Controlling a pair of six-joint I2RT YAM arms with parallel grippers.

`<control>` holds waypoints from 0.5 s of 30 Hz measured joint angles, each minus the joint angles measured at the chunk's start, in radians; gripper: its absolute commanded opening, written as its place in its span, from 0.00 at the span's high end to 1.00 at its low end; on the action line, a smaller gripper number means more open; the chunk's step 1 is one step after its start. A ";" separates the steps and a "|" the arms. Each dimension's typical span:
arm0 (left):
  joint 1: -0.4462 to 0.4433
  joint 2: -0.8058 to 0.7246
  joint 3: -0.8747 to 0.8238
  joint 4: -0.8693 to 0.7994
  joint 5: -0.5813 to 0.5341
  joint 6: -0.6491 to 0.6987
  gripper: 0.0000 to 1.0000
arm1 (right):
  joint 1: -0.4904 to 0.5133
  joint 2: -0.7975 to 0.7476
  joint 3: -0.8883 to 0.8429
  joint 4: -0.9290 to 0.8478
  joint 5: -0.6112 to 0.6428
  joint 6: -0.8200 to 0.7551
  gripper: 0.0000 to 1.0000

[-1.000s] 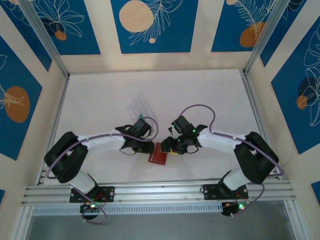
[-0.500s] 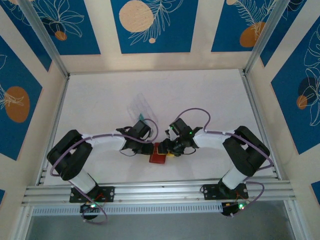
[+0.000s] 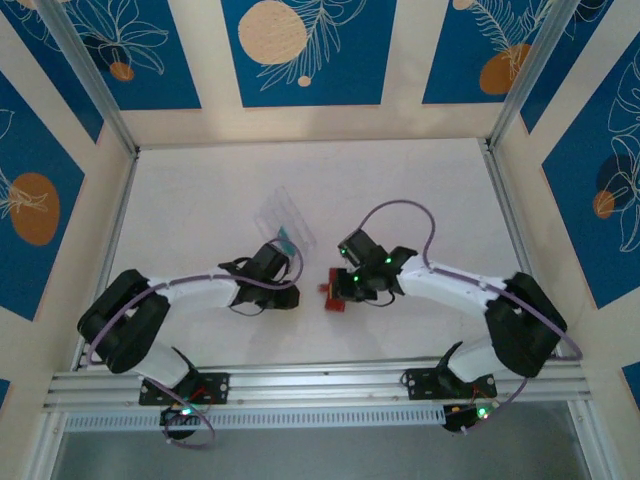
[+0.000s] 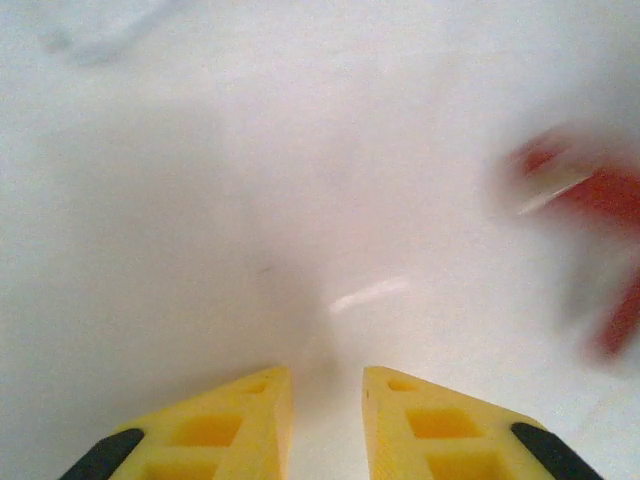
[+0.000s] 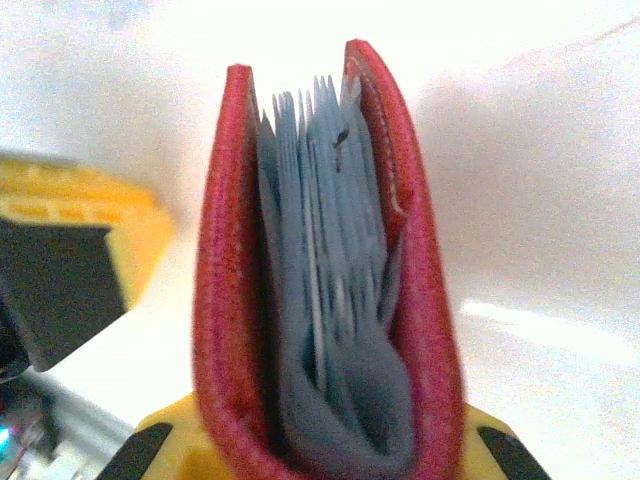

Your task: Put the credit cards into the card holder

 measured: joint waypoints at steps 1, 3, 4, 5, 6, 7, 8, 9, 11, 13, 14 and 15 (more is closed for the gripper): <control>0.004 -0.006 -0.003 -0.008 -0.008 -0.005 0.74 | 0.005 -0.019 0.045 -0.081 0.089 0.004 1.00; 0.006 -0.019 -0.006 -0.016 -0.023 -0.015 0.74 | 0.031 -0.031 0.117 -0.227 0.243 0.024 1.00; 0.006 -0.026 -0.009 -0.019 -0.031 -0.018 0.74 | 0.054 -0.023 0.154 -0.310 0.315 0.040 1.00; 0.006 -0.032 -0.013 -0.023 -0.037 -0.023 0.74 | 0.072 -0.010 0.180 -0.374 0.366 0.053 1.00; 0.007 -0.037 -0.016 -0.028 -0.041 -0.025 0.73 | 0.096 0.020 0.211 -0.449 0.422 0.072 1.00; 0.007 -0.042 -0.020 -0.033 -0.043 -0.027 0.74 | 0.114 0.053 0.234 -0.507 0.463 0.086 1.00; 0.007 -0.045 -0.022 -0.036 -0.045 -0.030 0.73 | 0.131 0.093 0.253 -0.556 0.497 0.099 1.00; 0.007 -0.048 -0.024 -0.039 -0.045 -0.033 0.74 | 0.148 0.138 0.268 -0.597 0.525 0.108 0.99; 0.007 -0.054 -0.028 -0.040 -0.046 -0.041 0.73 | 0.176 0.240 0.294 -0.654 0.559 0.120 0.94; 0.007 -0.067 -0.034 -0.041 -0.050 -0.045 0.73 | 0.200 0.330 0.316 -0.670 0.567 0.120 0.85; 0.007 -0.076 -0.039 -0.044 -0.053 -0.045 0.73 | 0.212 0.372 0.329 -0.667 0.563 0.116 0.80; 0.008 -0.086 -0.043 -0.045 -0.053 -0.049 0.73 | 0.223 0.410 0.346 -0.662 0.557 0.108 0.74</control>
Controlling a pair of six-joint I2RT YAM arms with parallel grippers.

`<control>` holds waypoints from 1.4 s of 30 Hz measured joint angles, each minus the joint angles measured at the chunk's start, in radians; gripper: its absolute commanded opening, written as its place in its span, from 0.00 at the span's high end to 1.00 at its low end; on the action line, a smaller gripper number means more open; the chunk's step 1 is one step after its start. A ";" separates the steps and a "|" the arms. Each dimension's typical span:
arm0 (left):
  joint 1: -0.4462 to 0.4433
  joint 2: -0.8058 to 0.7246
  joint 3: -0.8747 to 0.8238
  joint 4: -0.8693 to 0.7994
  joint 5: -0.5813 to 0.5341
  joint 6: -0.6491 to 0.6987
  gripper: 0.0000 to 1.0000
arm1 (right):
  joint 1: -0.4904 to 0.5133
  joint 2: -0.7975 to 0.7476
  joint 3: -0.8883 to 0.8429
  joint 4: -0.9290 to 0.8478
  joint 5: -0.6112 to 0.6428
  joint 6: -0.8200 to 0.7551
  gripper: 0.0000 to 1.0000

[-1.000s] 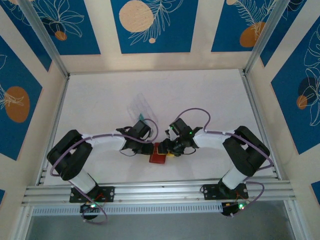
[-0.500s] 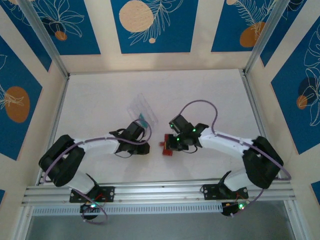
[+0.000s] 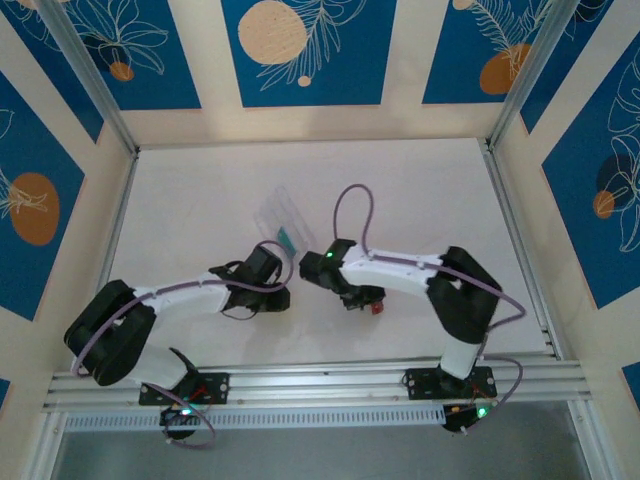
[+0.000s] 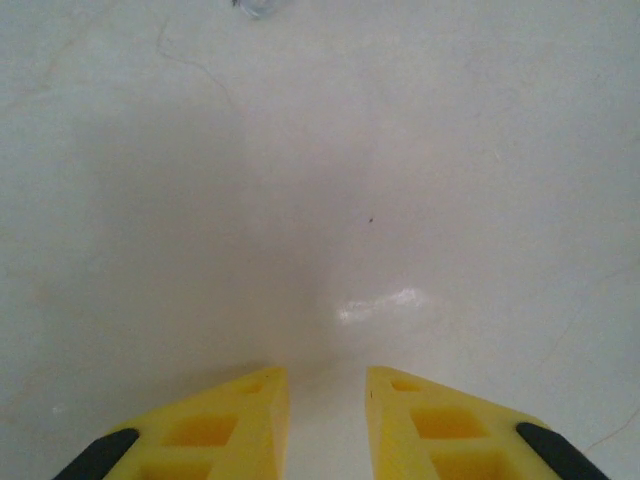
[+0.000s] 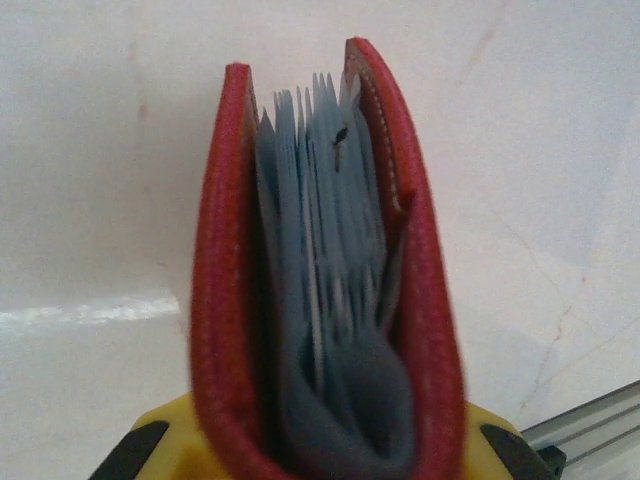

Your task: Put the credit cards into the card holder

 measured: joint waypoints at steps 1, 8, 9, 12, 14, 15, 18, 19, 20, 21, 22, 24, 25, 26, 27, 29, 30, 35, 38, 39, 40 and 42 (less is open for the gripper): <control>0.000 -0.011 -0.005 -0.005 -0.003 -0.003 0.73 | 0.009 0.034 0.021 0.005 -0.008 -0.011 0.69; 0.035 -0.090 -0.054 -0.033 -0.023 -0.049 0.72 | 0.020 0.149 0.157 0.156 -0.160 -0.132 0.47; 0.035 -0.098 -0.060 -0.034 -0.023 -0.053 0.72 | 0.013 0.147 0.163 0.186 -0.192 -0.151 0.46; 0.035 -0.117 -0.072 -0.034 -0.021 -0.055 0.72 | -0.014 0.107 0.150 0.285 -0.288 -0.200 0.45; 0.035 -0.121 -0.073 -0.032 -0.014 -0.047 0.72 | -0.044 0.041 0.110 0.340 -0.337 -0.224 0.49; 0.034 -0.121 -0.072 -0.032 -0.008 -0.043 0.71 | -0.068 -0.008 0.082 0.360 -0.356 -0.235 0.51; 0.019 -0.099 -0.055 -0.033 0.004 -0.018 0.67 | -0.152 -0.140 0.006 0.385 -0.376 -0.258 0.58; 0.009 -0.084 -0.042 -0.033 0.009 -0.010 0.65 | -0.183 -0.174 -0.021 0.393 -0.378 -0.262 0.59; -0.006 -0.063 -0.021 -0.032 0.016 0.001 0.62 | -0.214 -0.208 -0.054 0.402 -0.383 -0.266 0.61; -0.022 -0.040 0.004 -0.029 0.023 0.010 0.60 | -0.249 -0.238 -0.093 0.415 -0.391 -0.270 0.61; -0.035 -0.018 0.027 -0.023 0.030 0.016 0.57 | -0.280 -0.263 -0.133 0.425 -0.401 -0.274 0.61; -0.063 0.039 0.088 -0.007 0.047 0.034 0.54 | -0.336 -0.304 -0.214 0.444 -0.430 -0.281 0.61; -0.075 0.067 0.117 0.002 0.055 0.040 0.54 | -0.356 -0.318 -0.243 0.451 -0.444 -0.283 0.60; -0.085 0.093 0.144 0.012 0.063 0.046 0.53 | -0.379 -0.335 -0.278 0.465 -0.470 -0.288 0.60; -0.093 0.123 0.174 0.021 0.073 0.051 0.53 | -0.399 -0.348 -0.303 0.476 -0.496 -0.292 0.60; -0.105 0.172 0.222 0.034 0.085 0.061 0.53 | -0.441 -0.367 -0.339 0.509 -0.554 -0.299 0.61; -0.109 0.198 0.249 0.036 0.092 0.063 0.53 | -0.457 -0.372 -0.350 0.525 -0.578 -0.303 0.63; -0.126 0.293 0.353 0.032 0.097 0.090 0.53 | -0.493 -0.375 -0.376 0.589 -0.665 -0.318 0.68; -0.133 0.334 0.394 0.029 0.097 0.106 0.53 | -0.497 -0.375 -0.376 0.602 -0.685 -0.325 0.71; -0.135 0.346 0.402 0.028 0.097 0.108 0.53 | -0.497 -0.375 -0.376 0.605 -0.690 -0.327 0.72; -0.137 0.355 0.407 0.027 0.097 0.111 0.53 | -0.497 -0.375 -0.376 0.606 -0.692 -0.329 0.73; -0.142 0.369 0.410 0.023 0.097 0.114 0.53 | -0.497 -0.374 -0.376 0.609 -0.694 -0.330 0.73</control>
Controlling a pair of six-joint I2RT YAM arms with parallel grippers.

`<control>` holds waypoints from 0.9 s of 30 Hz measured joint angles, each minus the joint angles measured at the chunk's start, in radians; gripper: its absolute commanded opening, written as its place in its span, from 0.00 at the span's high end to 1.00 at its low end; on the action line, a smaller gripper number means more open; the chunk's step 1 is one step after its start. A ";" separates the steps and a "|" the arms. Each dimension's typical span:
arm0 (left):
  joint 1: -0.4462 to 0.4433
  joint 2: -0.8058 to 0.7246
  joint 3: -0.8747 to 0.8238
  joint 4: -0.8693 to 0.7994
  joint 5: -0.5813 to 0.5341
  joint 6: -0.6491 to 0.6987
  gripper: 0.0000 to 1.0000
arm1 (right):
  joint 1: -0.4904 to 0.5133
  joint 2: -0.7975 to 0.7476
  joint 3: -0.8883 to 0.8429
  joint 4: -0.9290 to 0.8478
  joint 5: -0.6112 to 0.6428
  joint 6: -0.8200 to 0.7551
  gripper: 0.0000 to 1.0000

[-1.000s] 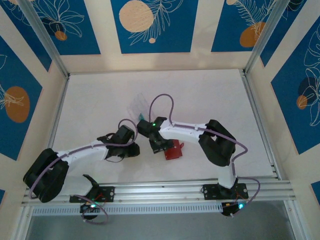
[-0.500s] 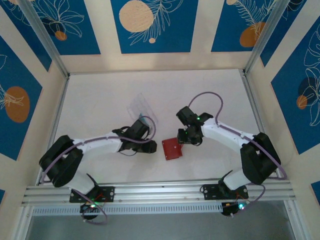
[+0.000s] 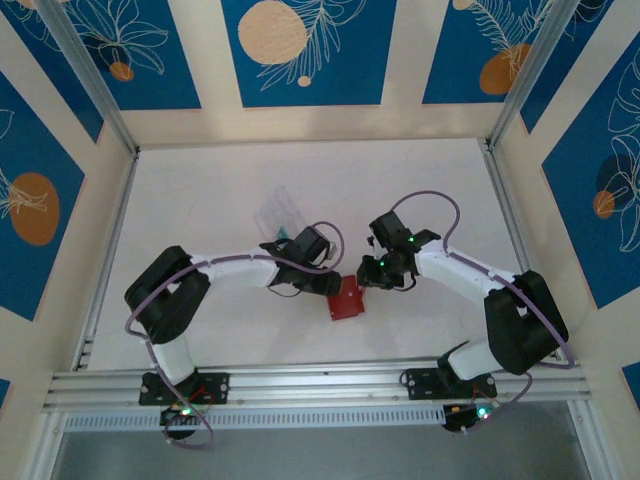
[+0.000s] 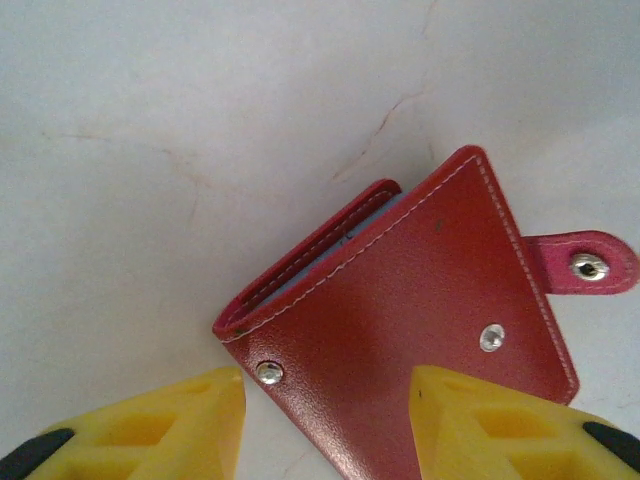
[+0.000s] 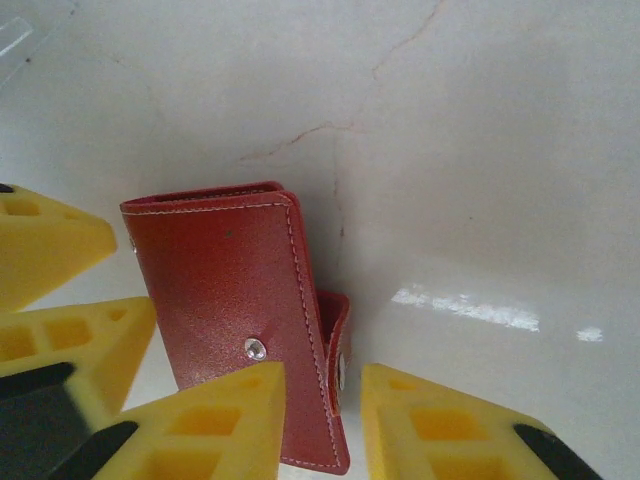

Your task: Put the credit cards into the card holder

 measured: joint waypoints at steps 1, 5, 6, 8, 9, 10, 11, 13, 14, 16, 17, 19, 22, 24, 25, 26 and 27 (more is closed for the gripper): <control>-0.003 0.005 0.000 -0.008 0.000 0.000 0.53 | -0.001 0.000 0.000 0.002 -0.002 0.000 0.74; -0.014 0.023 0.003 -0.025 -0.001 0.004 0.53 | -0.002 0.007 -0.001 0.007 -0.002 -0.006 0.76; -0.016 0.027 0.005 -0.027 -0.002 0.006 0.53 | -0.002 0.014 -0.001 0.008 -0.003 -0.007 0.77; -0.018 0.034 0.009 -0.031 -0.005 0.012 0.53 | -0.002 0.032 -0.001 0.010 -0.003 -0.010 0.79; -0.018 0.035 0.012 -0.033 -0.005 0.016 0.53 | -0.002 0.039 -0.001 0.010 -0.002 -0.011 0.80; -0.019 0.035 0.013 -0.033 -0.007 0.019 0.53 | -0.002 0.045 -0.001 0.010 -0.002 -0.011 0.81; -0.020 0.037 0.014 -0.034 -0.008 0.020 0.53 | -0.002 0.048 -0.001 0.011 -0.002 -0.011 0.82; -0.021 0.039 0.016 -0.035 -0.013 0.024 0.53 | -0.002 0.051 -0.001 0.010 -0.002 -0.011 0.83; -0.022 0.040 0.018 -0.037 -0.015 0.026 0.53 | -0.002 0.051 -0.001 0.010 -0.002 -0.011 0.84; -0.023 0.041 0.019 -0.040 -0.018 0.026 0.53 | -0.002 0.051 -0.001 0.010 -0.002 -0.011 0.86; -0.023 0.042 0.021 -0.041 -0.019 0.026 0.53 | -0.002 0.051 -0.001 0.010 -0.002 -0.011 0.88; -0.023 0.045 0.022 -0.041 -0.019 0.026 0.53 | -0.002 0.051 -0.001 0.009 -0.002 -0.014 0.89; -0.024 0.045 0.024 -0.043 -0.021 0.026 0.53 | -0.002 0.051 -0.001 0.007 -0.002 -0.014 0.92; -0.024 0.045 0.024 -0.043 -0.021 0.026 0.53 | -0.002 0.051 -0.002 0.007 -0.002 -0.014 0.93; -0.024 0.046 0.025 -0.044 -0.021 0.026 0.53 | -0.002 0.051 -0.002 0.007 -0.002 -0.014 0.93; -0.025 0.046 0.025 -0.044 -0.023 0.026 0.53 | -0.002 0.051 -0.002 0.007 -0.003 -0.014 0.95; -0.025 0.046 0.025 -0.044 -0.023 0.026 0.53 | -0.002 0.051 -0.002 0.007 -0.003 -0.014 0.96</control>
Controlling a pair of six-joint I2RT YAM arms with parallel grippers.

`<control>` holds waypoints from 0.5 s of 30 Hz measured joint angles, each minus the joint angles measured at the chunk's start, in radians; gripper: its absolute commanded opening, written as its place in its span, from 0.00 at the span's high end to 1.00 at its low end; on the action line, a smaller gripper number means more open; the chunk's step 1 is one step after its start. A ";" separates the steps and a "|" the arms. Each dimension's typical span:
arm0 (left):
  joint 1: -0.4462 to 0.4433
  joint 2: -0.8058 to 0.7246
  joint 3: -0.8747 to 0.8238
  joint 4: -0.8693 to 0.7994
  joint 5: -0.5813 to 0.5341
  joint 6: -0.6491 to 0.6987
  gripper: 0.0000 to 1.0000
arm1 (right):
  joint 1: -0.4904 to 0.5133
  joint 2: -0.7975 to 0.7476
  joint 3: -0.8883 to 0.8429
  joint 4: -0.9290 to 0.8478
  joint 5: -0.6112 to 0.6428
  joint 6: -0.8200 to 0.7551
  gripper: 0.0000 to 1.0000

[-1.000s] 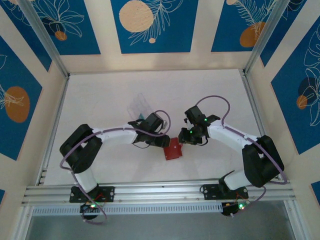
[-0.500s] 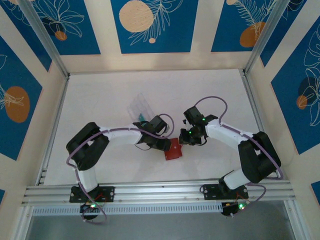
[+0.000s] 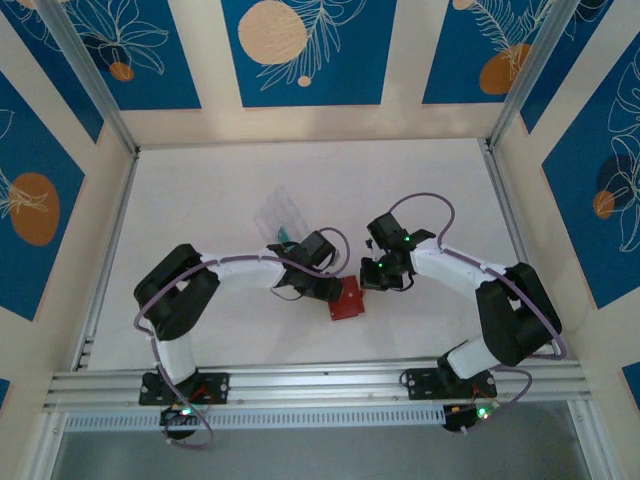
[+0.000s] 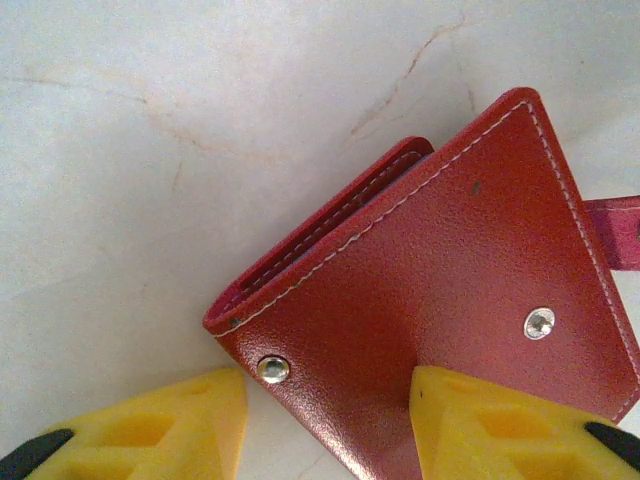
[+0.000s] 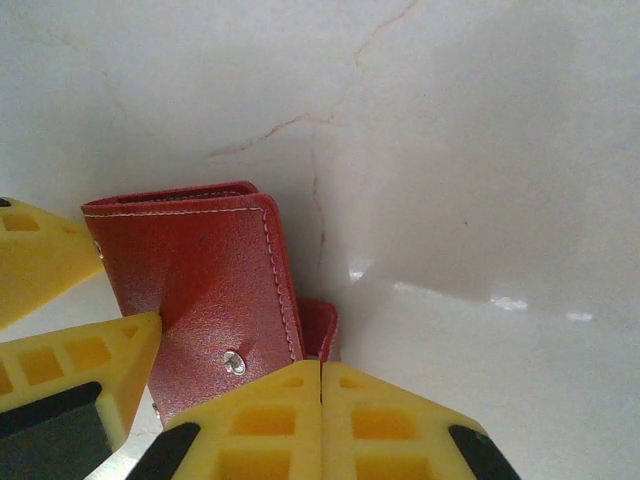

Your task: Put the credit cards into the card holder

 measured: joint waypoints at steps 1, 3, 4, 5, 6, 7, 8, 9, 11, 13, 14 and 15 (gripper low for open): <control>0.000 0.000 0.000 0.000 0.000 0.000 0.53 | 0.000 0.000 0.000 0.000 -0.003 0.001 0.97; 0.000 0.000 0.000 0.000 0.000 0.000 0.53 | 0.000 -0.001 -0.003 0.002 -0.012 0.000 1.00; 0.000 0.000 0.000 0.000 0.000 0.000 0.53 | 0.000 -0.003 -0.005 0.004 -0.019 0.000 1.00; 0.000 0.001 0.000 0.000 0.000 0.000 0.53 | 0.000 -0.006 -0.006 0.005 -0.028 0.000 1.00; 0.000 0.001 0.000 0.000 0.000 0.000 0.53 | 0.000 -0.010 -0.008 0.007 -0.036 0.000 1.00; 0.000 0.002 0.000 0.001 0.000 0.000 0.53 | 0.000 -0.014 -0.009 0.011 -0.046 0.000 1.00; 0.000 0.003 0.000 0.001 0.000 0.000 0.53 | 0.000 -0.017 -0.009 0.014 -0.055 0.000 1.00; 0.000 0.004 0.001 0.001 0.000 0.000 0.53 | 0.002 -0.018 -0.009 0.017 -0.060 0.000 1.00; 0.000 0.004 0.001 0.001 0.000 0.000 0.53 | 0.007 -0.016 -0.009 0.023 -0.070 0.000 1.00; 0.000 0.004 0.001 0.001 0.000 -0.001 0.53 | 0.016 -0.009 -0.009 0.028 -0.069 0.000 1.00; 0.000 0.004 0.001 0.001 0.000 -0.001 0.53 | 0.021 0.001 -0.008 0.032 -0.070 0.000 1.00; 0.000 0.005 0.001 0.001 0.000 -0.001 0.53 | 0.026 0.014 -0.007 0.035 -0.070 0.000 1.00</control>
